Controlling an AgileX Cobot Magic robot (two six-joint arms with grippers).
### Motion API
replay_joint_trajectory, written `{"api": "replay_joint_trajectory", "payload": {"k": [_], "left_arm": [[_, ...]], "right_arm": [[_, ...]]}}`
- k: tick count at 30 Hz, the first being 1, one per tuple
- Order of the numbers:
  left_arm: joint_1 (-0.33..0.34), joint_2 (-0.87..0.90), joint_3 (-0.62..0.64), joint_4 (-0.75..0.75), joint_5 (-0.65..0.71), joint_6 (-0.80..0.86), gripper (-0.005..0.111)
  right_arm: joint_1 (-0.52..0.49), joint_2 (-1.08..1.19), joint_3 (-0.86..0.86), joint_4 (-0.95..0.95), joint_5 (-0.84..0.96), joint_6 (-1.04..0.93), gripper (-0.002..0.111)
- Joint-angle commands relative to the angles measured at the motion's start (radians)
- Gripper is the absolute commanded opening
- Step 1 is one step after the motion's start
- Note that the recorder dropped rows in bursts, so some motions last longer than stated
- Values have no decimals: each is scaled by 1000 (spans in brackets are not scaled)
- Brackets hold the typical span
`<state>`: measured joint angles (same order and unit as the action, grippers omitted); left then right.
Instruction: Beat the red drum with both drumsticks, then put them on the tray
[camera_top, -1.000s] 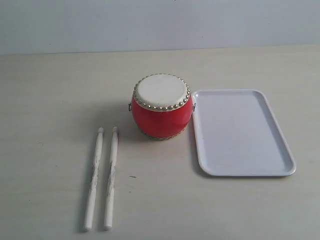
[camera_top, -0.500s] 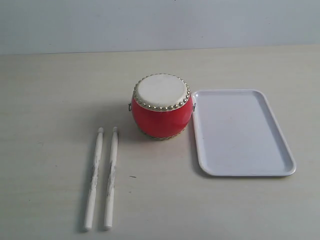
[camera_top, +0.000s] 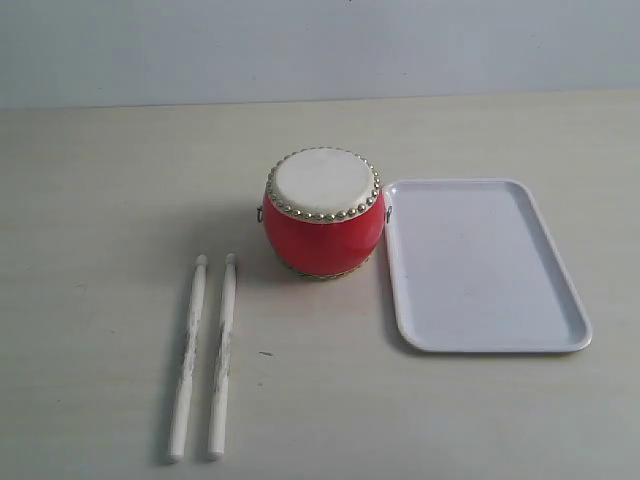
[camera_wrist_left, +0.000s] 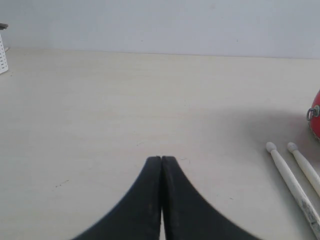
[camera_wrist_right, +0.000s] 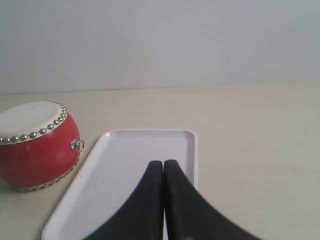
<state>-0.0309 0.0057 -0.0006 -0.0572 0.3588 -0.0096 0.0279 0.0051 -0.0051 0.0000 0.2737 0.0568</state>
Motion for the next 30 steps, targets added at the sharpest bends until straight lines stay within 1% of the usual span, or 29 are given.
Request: {"api": "replay_joint_trajectory", "payload": {"k": [1,15,17,18,19,20,21,22,25,26,28,30], "left_arm": [[2,-6,1,1,-6,4,0],[2,-6,1,-2,-6,4,0],[2,-6,1,-43,-37,2,0],[2,-6,1,-133,-95,2,0],[2,-6,1,-191,-124,2,0],[2,-6,1,-356,-172,2,0],[2,-6,1,-432,-190,2,0],[2,-6,1,-432,-198,2,0],[2,-6,1,-432,-307,2,0],[2,-6,1,-432,-313,2,0],[2,-6,1,-432,-258,2,0],[2,-6,1,-428,-233,2,0]], "right_arm": [[-5,-5,5,0,-11,-3,0],[-5,-5,5,0,-11,-3,0],[-5,-5,5,0,-11,-3,0],[-5,-5,5,0,-11,-3,0],[-5,-5,5,0,-11,-3,0],[-5,-5,5,0,-11,-3,0],[-5,-5,5,0,-11,-3,0],[-5,-5,5,0,-11,-3,0],[-5,-5,5,0,-11,-3,0],[-5,-5,5,0,-11,-3,0],[-5,-5,5,0,-11,-3,0],[-5,-5,5,0,-11,-3,0]]}}
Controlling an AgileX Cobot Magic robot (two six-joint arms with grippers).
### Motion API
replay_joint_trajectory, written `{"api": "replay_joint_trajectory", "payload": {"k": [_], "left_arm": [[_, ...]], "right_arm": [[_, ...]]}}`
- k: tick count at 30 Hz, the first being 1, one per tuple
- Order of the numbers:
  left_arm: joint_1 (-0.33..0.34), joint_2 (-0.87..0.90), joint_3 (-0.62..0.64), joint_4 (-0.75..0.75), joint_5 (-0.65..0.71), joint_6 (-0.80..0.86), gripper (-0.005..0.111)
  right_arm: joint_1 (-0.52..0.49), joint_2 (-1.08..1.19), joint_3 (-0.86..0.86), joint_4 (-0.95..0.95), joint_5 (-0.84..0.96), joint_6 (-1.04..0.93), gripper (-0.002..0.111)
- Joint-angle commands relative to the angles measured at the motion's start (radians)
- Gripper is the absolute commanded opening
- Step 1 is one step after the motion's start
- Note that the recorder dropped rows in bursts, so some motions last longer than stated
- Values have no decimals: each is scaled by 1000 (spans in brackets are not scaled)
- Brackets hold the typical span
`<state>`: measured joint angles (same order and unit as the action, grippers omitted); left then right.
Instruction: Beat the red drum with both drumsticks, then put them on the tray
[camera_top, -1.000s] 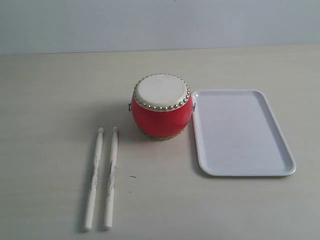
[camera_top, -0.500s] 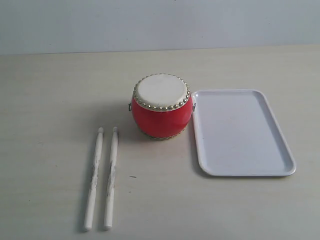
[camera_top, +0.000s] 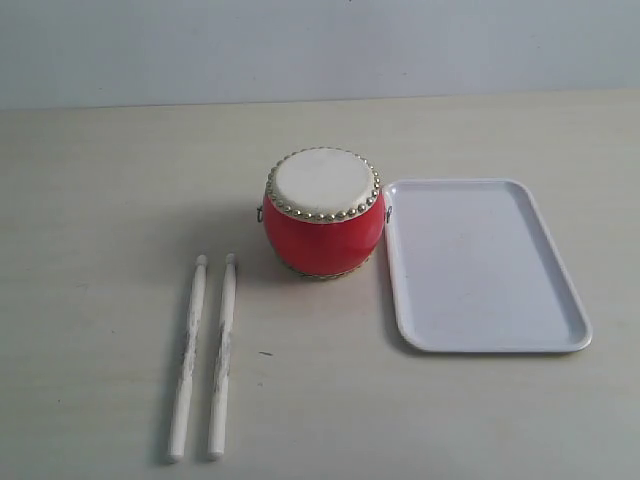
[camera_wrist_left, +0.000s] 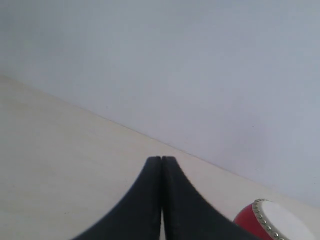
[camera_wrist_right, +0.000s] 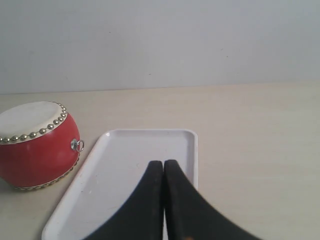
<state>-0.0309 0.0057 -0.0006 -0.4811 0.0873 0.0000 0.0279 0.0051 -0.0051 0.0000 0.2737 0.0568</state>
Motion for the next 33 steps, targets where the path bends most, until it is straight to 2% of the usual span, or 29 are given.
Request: {"api": "replay_joint_trajectory", "payload": {"k": [1,10,16,19,26,30,33], "left_arm": [[2,-6,1,-4,40,-8,0],[2,-6,1,-1,40,-8,0],[2,-6,1,-37,-31,-14,0],[2,-6,-3,-42,13,12,0],[2,-6,-166,-37,61,53,0],[2,21,-302,-36,145,121,0],[2,109,-414,-102,240,194,0]], "right_arm": [[-5,-5,5,0,-11,-3,0],[-5,-5,5,0,-11,-3,0],[-5,-5,5,0,-11,-3,0],[-5,-5,5,0,-11,-3,0],[-5,-5,5,0,-11,-3,0],[-5,-5,5,0,-11,-3,0],[-5,-5,5,0,-11,-3,0]]}}
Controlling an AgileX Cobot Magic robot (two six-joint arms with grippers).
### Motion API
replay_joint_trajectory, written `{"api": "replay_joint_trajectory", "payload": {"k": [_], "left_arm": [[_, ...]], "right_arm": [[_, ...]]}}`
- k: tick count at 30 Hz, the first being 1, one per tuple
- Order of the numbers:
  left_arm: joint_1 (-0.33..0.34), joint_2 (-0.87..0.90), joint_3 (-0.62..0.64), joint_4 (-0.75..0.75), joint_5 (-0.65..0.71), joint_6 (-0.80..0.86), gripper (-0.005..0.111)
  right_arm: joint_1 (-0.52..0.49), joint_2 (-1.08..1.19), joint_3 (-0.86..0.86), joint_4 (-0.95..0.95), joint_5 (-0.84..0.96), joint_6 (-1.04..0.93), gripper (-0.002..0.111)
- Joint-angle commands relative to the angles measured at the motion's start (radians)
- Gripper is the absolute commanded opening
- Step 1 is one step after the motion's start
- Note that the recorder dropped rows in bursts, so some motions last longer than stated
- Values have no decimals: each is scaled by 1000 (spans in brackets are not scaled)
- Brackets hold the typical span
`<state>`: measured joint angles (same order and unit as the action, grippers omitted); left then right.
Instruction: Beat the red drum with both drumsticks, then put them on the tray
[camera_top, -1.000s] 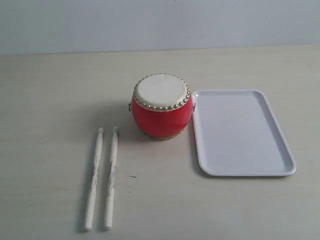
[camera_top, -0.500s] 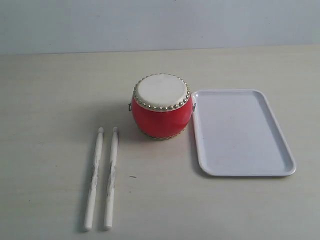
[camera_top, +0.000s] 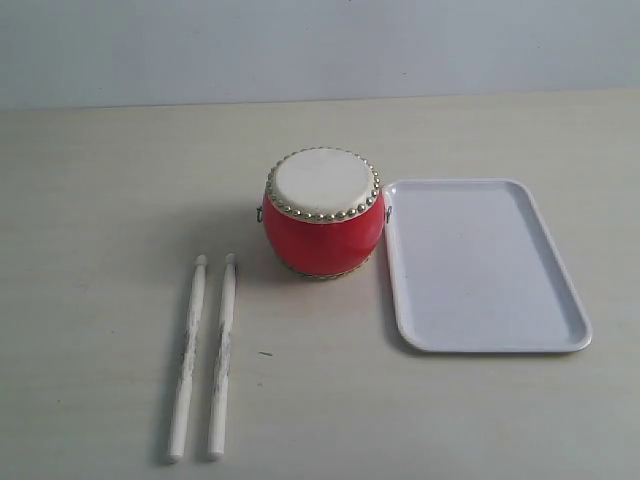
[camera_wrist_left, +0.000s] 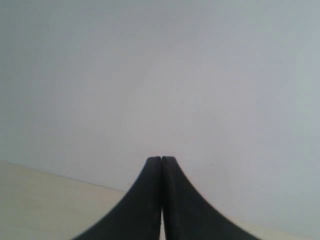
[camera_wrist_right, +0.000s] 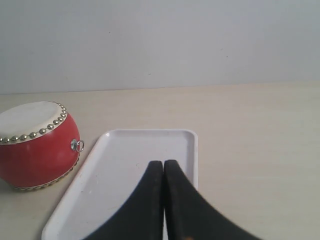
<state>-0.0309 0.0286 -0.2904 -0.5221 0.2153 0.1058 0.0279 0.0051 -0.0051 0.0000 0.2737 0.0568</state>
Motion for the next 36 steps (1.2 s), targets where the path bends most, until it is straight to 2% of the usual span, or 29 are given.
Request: {"api": "replay_joint_trajectory", "payload": {"k": [1,9,11,18,21,25,30,33,36], "left_arm": [[2,122,-153,-88,142,121,0],[2,446,-391,-546,477,566,0],[2,522,-427,-588,535,607,0],[0,673,-464,-504,569,616,0],[-26,690,-464,-480,566,616,0],[-105,676,-466,-489,511,619,0],[-253,657,-478,-466,417,621,0],[-317,682,-493,-317,326,595,0],[-314,756,-516,-35,247,386,0]], "right_arm": [[-5,-5,5,0,-11,-3,0],[-5,-5,5,0,-11,-3,0],[-5,-5,5,0,-11,-3,0],[-5,-5,5,0,-11,-3,0],[-5,-5,5,0,-11,-3,0],[-5,-5,5,0,-11,-3,0],[-5,-5,5,0,-11,-3,0],[-5,-5,5,0,-11,-3,0],[-5,-5,5,0,-11,-3,0]]}}
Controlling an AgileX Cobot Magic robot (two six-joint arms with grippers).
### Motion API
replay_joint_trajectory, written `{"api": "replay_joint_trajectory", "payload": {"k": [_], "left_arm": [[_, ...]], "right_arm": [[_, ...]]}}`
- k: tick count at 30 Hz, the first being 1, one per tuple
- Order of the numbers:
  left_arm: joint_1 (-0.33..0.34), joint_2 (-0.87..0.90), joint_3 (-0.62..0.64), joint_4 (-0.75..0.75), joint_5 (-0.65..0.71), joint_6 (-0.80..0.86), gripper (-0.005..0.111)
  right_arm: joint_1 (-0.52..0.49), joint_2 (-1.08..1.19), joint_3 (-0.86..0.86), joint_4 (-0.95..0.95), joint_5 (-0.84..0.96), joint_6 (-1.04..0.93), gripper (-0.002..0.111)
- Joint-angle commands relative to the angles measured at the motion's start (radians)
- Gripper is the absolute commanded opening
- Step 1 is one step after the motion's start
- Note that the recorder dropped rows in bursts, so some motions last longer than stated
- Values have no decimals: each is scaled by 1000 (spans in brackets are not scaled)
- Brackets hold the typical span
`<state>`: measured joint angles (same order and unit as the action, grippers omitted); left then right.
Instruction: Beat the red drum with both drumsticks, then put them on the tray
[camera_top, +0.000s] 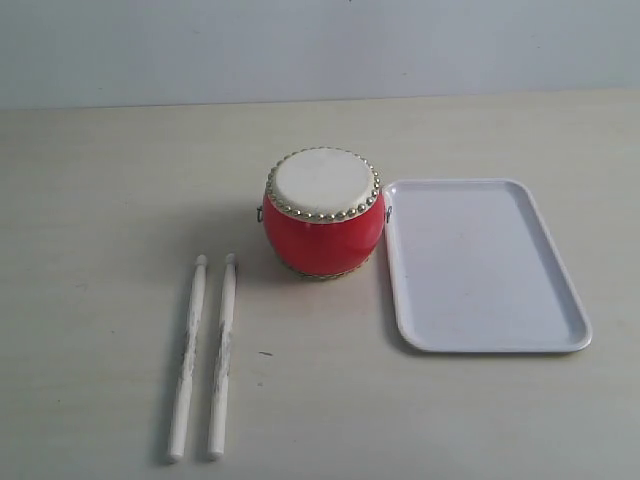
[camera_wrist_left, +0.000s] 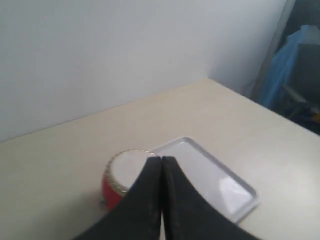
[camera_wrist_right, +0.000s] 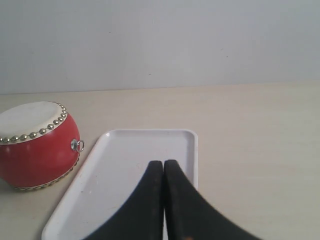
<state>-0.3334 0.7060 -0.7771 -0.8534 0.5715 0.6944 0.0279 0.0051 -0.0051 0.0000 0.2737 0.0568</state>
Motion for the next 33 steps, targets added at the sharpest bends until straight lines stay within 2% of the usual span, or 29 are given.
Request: {"api": "replay_joint_trajectory", "payload": {"k": [1,4,6,8,12,17,25,33], "left_arm": [[-5,113,-51,420,-81,-313,0],[-4,219,-143,728,97,-624,0],[-6,280,-194,778,213,-711,0],[-15,312,-210,736,256,-708,0],[-81,329,-206,639,258,-694,0],[-146,366,-194,624,218,-694,0],[-156,456,-73,570,135,-694,0],[-156,551,-68,551,1,-694,0]], "right_arm": [[-5,-5,5,0,-11,-3,0],[-5,-5,5,0,-11,-3,0],[-5,-5,5,0,-11,-3,0],[-5,-5,5,0,-11,-3,0],[-5,-5,5,0,-11,-3,0],[-5,-5,5,0,-11,-3,0],[-5,-5,5,0,-11,-3,0],[-5,-5,5,0,-11,-3,0]]}}
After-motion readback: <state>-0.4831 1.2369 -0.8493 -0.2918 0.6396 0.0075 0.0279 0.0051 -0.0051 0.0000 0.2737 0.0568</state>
